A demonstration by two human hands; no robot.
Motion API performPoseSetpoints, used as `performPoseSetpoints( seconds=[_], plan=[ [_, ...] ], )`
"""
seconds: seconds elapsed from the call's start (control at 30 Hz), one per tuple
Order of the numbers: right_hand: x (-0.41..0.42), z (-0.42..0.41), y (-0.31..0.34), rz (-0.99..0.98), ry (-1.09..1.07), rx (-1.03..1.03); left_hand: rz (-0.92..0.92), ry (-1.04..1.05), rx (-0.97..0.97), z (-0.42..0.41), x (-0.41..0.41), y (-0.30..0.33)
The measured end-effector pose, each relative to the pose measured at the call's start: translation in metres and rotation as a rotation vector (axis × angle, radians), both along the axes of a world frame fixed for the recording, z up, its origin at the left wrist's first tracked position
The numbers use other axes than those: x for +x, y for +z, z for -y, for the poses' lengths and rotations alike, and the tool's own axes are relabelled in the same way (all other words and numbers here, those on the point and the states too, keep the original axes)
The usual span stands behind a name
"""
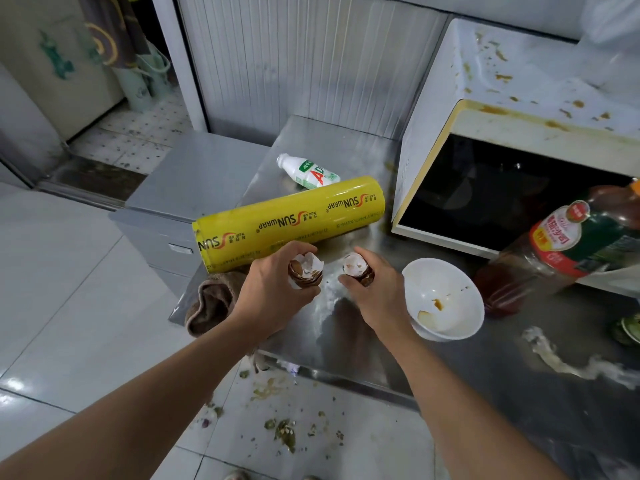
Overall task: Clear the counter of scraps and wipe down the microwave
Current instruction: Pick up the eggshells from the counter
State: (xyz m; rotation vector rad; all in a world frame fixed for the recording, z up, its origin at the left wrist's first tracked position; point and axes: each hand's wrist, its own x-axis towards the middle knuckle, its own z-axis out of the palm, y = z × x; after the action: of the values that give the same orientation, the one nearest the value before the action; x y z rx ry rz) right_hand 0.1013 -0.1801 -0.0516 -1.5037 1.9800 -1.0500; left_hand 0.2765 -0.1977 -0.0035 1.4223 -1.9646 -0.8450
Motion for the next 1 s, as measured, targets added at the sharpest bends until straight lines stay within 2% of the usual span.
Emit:
performPoseSetpoints(
  seconds=[0.53,0.77,1.0],
  plan=[
    [-0.024,-0.045,0.086,0.021,0.105,-0.102,-0.007,0.09,-0.081,-0.044,-0.019,0.055],
    [-0.031,-0.084,0.12,-0.045,0.041,-0.162,-0.018,0.038,-0.031,-0.066,-0.03,0.083],
    [-0.032,-0.141,0.145,-0.058,-0.082,-0.185,-0.039,-0.119,-0.091,-0.091,-0.037,0.096]
  ],
)
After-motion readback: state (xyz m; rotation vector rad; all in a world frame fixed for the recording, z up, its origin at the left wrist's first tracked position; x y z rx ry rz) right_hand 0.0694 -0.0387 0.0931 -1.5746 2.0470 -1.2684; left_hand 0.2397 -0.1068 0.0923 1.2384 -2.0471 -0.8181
